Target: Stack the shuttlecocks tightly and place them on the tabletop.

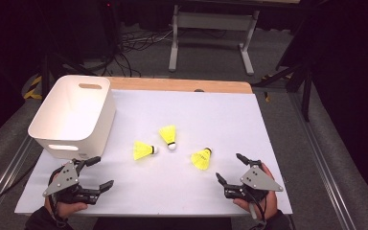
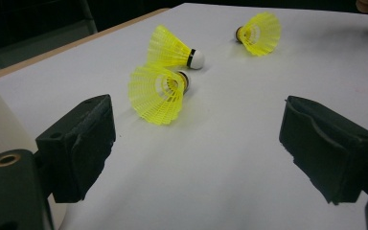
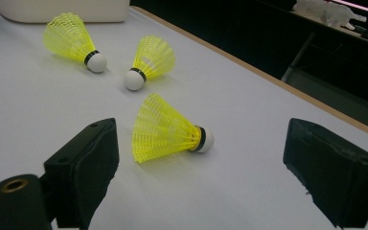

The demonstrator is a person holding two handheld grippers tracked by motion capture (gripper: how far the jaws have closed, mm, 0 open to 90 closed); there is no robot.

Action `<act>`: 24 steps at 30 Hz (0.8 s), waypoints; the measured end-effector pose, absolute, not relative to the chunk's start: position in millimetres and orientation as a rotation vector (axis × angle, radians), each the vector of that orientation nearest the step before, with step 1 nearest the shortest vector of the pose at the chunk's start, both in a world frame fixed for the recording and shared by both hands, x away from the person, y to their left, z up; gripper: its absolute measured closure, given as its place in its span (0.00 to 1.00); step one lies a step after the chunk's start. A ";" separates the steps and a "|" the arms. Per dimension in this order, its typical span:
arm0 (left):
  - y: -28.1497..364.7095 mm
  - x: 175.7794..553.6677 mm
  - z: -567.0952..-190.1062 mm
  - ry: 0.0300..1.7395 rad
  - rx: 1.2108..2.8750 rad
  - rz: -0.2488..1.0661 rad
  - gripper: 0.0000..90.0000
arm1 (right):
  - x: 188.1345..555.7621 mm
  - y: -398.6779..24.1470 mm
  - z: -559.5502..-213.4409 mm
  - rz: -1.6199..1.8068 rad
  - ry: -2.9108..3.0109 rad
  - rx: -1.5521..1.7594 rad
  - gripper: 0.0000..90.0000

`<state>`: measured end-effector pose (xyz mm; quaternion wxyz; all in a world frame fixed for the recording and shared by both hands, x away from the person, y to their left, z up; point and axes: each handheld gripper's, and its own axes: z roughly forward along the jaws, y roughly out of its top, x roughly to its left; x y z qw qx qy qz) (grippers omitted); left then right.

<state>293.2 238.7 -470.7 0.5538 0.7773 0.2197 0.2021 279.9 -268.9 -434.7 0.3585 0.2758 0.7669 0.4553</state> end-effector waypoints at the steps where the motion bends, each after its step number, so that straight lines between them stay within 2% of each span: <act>1: 238.6 293.2 -470.7 0.520 1.835 0.477 0.14 | 280.1 -269.4 -435.4 1.171 1.980 0.716 0.14; 8: 237.3 294.6 -473.3 0.526 1.855 0.464 0.15 | 280.0 -271.8 -434.1 1.160 1.967 0.732 0.15; 14: 232.5 296.1 -477.0 0.534 1.894 0.447 0.23 | 280.9 -271.4 -433.1 1.156 1.963 0.737 0.15; 24: 192.9 315.6 -486.2 0.543 2.059 0.441 0.34 | 282.6 -271.1 -434.3 1.130 1.974 0.731 0.17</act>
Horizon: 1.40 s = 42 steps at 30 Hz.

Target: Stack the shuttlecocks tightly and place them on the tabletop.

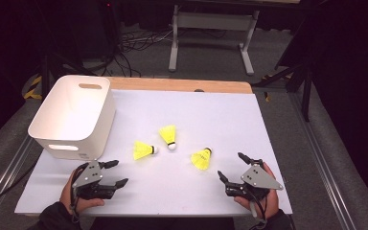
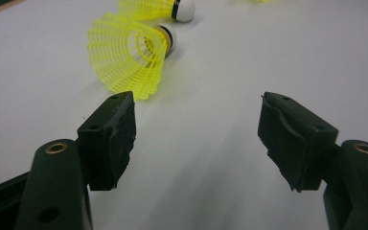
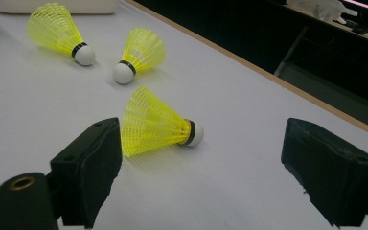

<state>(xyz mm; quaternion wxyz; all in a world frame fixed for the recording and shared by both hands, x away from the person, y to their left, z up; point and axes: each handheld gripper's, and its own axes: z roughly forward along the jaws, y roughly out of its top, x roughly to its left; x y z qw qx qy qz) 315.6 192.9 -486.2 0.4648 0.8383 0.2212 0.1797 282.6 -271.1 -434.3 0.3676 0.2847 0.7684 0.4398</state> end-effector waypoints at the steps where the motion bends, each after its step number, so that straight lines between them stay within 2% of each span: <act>1: 185.9 322.7 -487.5 0.547 2.081 0.440 0.35 | 282.7 -270.7 -434.5 1.125 1.977 0.729 0.17; 8: 167.5 347.3 -483.6 0.562 2.082 0.444 0.50 | 282.7 -269.5 -434.8 1.115 1.976 0.724 0.17; 12: 163.7 355.1 -481.6 0.581 2.073 0.423 0.63 | 284.9 -270.9 -436.6 1.111 1.984 0.729 0.17; 24: 152.9 366.5 -476.4 0.594 2.071 0.444 0.95 | 284.7 -269.4 -436.6 1.108 1.998 0.720 0.18; 37: 165.2 365.1 -440.9 0.676 2.082 0.645 0.99 | 286.0 -268.5 -438.4 1.097 2.036 0.713 0.18; 42: 175.6 363.6 -438.3 0.729 2.140 0.661 0.99 | 286.0 -268.6 -438.6 1.089 2.047 0.711 0.18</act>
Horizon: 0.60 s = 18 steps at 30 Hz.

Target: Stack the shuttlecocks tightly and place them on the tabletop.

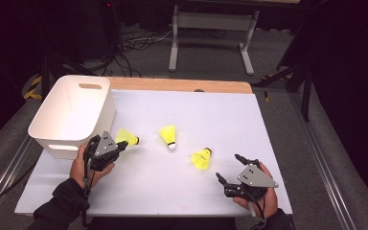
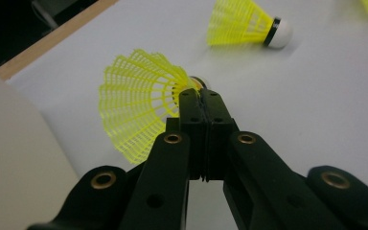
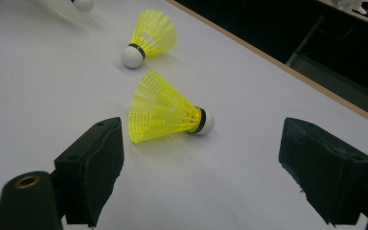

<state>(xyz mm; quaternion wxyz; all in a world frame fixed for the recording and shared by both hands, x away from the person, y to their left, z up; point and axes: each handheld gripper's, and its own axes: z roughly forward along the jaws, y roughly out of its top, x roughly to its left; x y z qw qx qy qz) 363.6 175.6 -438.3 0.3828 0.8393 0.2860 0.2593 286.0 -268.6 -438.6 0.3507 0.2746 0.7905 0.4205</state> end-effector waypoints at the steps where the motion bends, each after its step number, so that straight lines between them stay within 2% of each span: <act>1: 177.9 364.0 -438.8 0.745 2.139 0.658 0.99 | 286.0 -268.4 -438.8 1.091 2.050 0.713 0.18; 5: 181.9 366.4 -439.4 0.786 2.152 0.677 0.99 | 287.2 -267.4 -439.9 1.085 2.066 0.711 0.18; 18: 167.3 373.4 -438.8 0.751 2.215 0.715 0.95 | 289.4 -264.4 -444.1 1.051 2.120 0.702 0.17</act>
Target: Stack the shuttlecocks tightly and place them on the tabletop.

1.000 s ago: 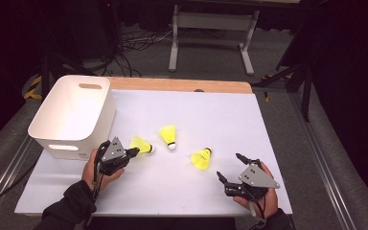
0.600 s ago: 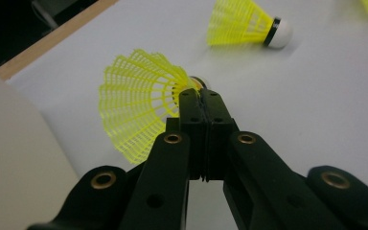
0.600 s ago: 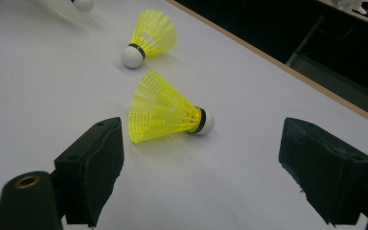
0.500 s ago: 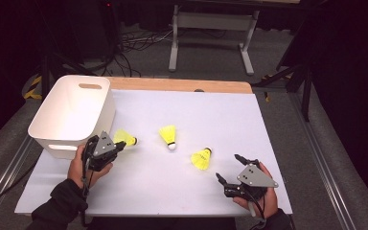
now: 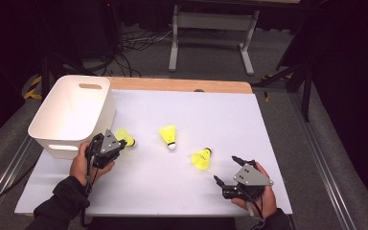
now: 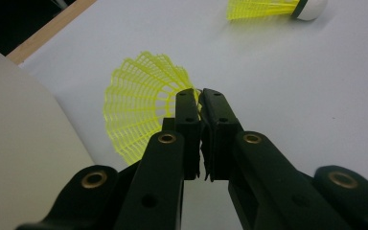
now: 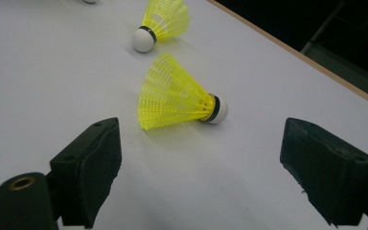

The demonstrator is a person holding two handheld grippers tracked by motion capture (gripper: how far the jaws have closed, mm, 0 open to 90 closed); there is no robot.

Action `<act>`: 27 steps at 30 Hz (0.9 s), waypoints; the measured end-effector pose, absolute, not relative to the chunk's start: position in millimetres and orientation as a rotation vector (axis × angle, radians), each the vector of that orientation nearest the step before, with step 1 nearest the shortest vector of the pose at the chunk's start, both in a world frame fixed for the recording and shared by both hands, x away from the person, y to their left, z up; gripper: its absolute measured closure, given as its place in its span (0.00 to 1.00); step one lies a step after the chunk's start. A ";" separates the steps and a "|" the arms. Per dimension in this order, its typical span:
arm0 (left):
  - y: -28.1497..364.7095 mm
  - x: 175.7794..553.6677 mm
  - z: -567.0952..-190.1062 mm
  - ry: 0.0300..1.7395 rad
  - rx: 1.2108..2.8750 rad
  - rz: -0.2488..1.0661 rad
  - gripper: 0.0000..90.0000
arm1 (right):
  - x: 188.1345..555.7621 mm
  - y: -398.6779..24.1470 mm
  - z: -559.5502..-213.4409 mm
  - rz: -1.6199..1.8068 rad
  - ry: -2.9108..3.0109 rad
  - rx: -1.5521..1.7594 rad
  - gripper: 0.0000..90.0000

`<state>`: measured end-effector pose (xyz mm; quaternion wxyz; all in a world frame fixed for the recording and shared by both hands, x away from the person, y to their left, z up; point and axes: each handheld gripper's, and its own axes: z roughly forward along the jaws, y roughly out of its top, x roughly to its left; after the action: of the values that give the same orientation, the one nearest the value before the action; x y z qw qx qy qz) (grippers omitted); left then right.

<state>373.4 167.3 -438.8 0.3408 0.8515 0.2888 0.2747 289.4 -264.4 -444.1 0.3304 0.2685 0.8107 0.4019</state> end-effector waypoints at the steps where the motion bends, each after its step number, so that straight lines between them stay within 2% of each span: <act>1: 166.4 373.9 -438.1 0.749 2.216 0.718 0.95 | 289.3 -264.2 -444.2 1.052 2.122 0.703 0.17; 9: 148.8 380.6 -429.7 0.672 2.248 0.760 0.93 | 289.6 -264.4 -444.5 1.049 2.125 0.705 0.17; 18: 128.8 392.6 -425.3 0.599 2.297 0.732 0.98 | 288.8 -266.0 -443.7 1.050 2.126 0.704 0.17; 27: 114.7 400.4 -425.0 0.551 2.317 0.706 0.96 | 288.7 -264.7 -443.8 1.047 2.134 0.690 0.17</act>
<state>400.4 114.7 -425.0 0.3229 0.8829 0.2098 0.2688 288.7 -264.7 -443.8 0.3270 0.2634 0.8148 0.3998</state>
